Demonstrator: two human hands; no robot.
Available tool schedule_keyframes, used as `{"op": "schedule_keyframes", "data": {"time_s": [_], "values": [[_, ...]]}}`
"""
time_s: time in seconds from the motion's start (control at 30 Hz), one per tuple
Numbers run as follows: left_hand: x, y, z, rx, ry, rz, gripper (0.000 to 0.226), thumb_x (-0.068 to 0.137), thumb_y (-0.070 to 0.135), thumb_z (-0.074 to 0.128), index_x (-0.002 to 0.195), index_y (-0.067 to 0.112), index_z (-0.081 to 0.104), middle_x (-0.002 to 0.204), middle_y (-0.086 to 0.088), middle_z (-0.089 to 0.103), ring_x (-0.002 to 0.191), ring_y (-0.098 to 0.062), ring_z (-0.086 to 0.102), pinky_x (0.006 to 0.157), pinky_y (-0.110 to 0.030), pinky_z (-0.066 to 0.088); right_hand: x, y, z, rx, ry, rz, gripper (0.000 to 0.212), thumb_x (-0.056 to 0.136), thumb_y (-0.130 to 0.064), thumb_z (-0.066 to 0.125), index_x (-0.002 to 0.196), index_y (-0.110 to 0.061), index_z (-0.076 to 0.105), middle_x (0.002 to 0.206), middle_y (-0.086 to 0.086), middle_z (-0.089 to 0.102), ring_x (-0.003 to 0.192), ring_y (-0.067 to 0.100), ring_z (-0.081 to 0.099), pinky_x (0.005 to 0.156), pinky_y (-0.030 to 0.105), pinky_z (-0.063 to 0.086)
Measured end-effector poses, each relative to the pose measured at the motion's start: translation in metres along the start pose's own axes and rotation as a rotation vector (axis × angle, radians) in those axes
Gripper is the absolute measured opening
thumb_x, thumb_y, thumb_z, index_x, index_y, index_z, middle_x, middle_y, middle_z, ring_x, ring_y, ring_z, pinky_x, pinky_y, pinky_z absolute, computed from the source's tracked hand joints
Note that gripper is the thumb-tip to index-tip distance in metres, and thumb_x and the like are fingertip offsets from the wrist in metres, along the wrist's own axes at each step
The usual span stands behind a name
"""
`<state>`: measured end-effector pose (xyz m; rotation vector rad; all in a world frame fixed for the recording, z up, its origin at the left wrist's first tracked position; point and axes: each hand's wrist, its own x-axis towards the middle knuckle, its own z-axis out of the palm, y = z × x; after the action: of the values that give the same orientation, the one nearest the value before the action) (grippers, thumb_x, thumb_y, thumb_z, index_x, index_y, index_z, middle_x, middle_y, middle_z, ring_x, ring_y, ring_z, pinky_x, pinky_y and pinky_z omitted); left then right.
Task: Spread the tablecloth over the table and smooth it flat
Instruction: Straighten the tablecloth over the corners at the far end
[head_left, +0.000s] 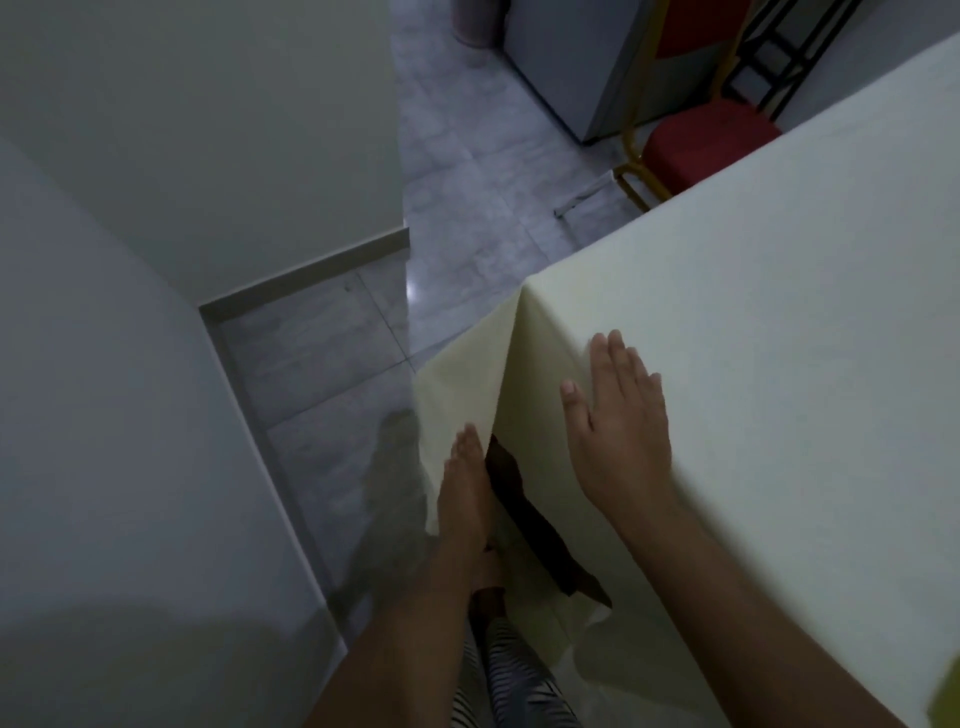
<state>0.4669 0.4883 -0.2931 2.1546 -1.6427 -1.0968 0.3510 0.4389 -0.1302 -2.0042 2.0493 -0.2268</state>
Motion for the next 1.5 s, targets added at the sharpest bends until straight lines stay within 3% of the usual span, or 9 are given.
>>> {"op": "schedule_keyframes", "data": {"time_s": [0.07, 0.27, 0.33, 0.43, 0.53, 0.83, 1.07, 1.27, 1.5], "values": [[-0.014, 0.006, 0.010, 0.008, -0.078, 0.066, 0.064, 0.094, 0.060, 0.018, 0.150, 0.031, 0.020, 0.158, 0.004, 0.021, 0.146, -0.018, 0.019, 0.120, -0.040, 0.018, -0.003, 0.008, -0.006, 0.012, -0.010, 0.022, 0.056, 0.101, -0.040, 0.025, 0.151, -0.018, 0.013, 0.160, 0.002, 0.008, 0.147, 0.016, 0.005, 0.119, 0.037, -0.001], [-0.022, 0.023, -0.012, 0.382, -0.460, 0.023, 0.072, 0.096, 0.022, 0.046, 0.151, 0.003, 0.004, 0.158, -0.021, 0.004, 0.146, -0.036, 0.007, 0.118, -0.049, 0.016, -0.024, 0.045, -0.022, 0.158, 0.049, 0.129, 0.059, 0.097, -0.042, 0.021, 0.150, -0.017, 0.017, 0.160, 0.001, 0.009, 0.147, 0.014, 0.007, 0.117, 0.033, -0.003], [-0.011, 0.053, -0.052, 0.479, -0.310, 0.076, 0.069, 0.095, 0.015, 0.042, 0.150, 0.001, 0.002, 0.158, -0.023, 0.005, 0.146, -0.037, 0.008, 0.117, -0.051, 0.017, -0.031, 0.063, -0.024, 0.216, 0.062, 0.202, 0.055, 0.101, -0.039, 0.024, 0.150, -0.017, 0.017, 0.160, 0.000, 0.009, 0.146, 0.012, 0.007, 0.119, 0.033, -0.001], [0.003, 0.108, -0.113, 0.284, 0.231, 0.219, 0.059, 0.093, 0.005, 0.037, 0.149, 0.003, 0.018, 0.154, -0.022, 0.021, 0.142, -0.036, 0.021, 0.115, -0.050, 0.020, -0.033, 0.081, -0.029, 0.285, 0.102, 0.291, 0.053, 0.102, -0.034, 0.028, 0.150, -0.015, 0.019, 0.160, 0.003, 0.011, 0.146, 0.013, 0.010, 0.120, 0.034, 0.003], [0.013, 0.159, -0.141, 0.293, 0.371, 0.419, 0.055, 0.100, 0.015, 0.035, 0.150, 0.005, 0.017, 0.158, -0.019, 0.016, 0.146, -0.031, 0.014, 0.119, -0.047, 0.012, -0.025, 0.091, -0.034, 0.327, 0.130, 0.337, 0.053, 0.102, -0.034, 0.029, 0.150, -0.014, 0.020, 0.160, 0.004, 0.013, 0.146, 0.015, 0.011, 0.120, 0.033, 0.002], [-0.008, 0.273, -0.043, 0.749, -0.206, 0.939, 0.057, 0.103, 0.034, 0.026, 0.152, 0.012, 0.010, 0.161, -0.011, 0.003, 0.148, -0.025, 0.001, 0.119, -0.045, 0.001, -0.065, 0.167, -0.064, 0.366, 0.345, 0.596, 0.049, 0.101, -0.028, 0.035, 0.147, -0.014, 0.030, 0.157, 0.005, 0.022, 0.144, 0.020, 0.020, 0.119, 0.036, 0.013], [-0.068, 0.295, 0.017, 0.845, -0.515, 1.304, 0.054, 0.103, 0.033, 0.024, 0.152, 0.012, 0.014, 0.161, -0.010, 0.006, 0.149, -0.024, 0.003, 0.120, -0.044, 0.005, -0.186, 0.194, -0.059, 0.469, 0.762, 1.092, 0.036, 0.093, -0.012, 0.041, 0.125, -0.004, 0.055, 0.133, 0.015, 0.053, 0.120, 0.026, 0.049, 0.099, 0.031, 0.039], [-0.090, 0.277, 0.024, 0.871, -0.581, 1.395, 0.053, 0.103, 0.033, 0.025, 0.152, 0.013, 0.015, 0.161, -0.012, 0.005, 0.148, -0.027, 0.003, 0.120, -0.046, 0.007, -0.236, 0.136, -0.010, 0.706, 0.866, 1.453, 0.017, 0.092, -0.007, 0.049, 0.102, -0.008, 0.062, 0.099, 0.010, 0.063, 0.086, 0.020, 0.055, 0.064, 0.025, 0.035], [-0.100, 0.290, 0.031, 0.962, -0.578, 1.592, 0.051, 0.103, 0.032, 0.023, 0.150, 0.014, 0.019, 0.161, -0.010, 0.009, 0.148, -0.025, 0.006, 0.119, -0.044, 0.008, -0.228, 0.130, 0.026, 0.899, 0.843, 1.509, 0.025, 0.095, -0.020, 0.049, 0.118, -0.014, 0.057, 0.117, 0.008, 0.062, 0.102, 0.024, 0.058, 0.079, 0.032, 0.046]]}}
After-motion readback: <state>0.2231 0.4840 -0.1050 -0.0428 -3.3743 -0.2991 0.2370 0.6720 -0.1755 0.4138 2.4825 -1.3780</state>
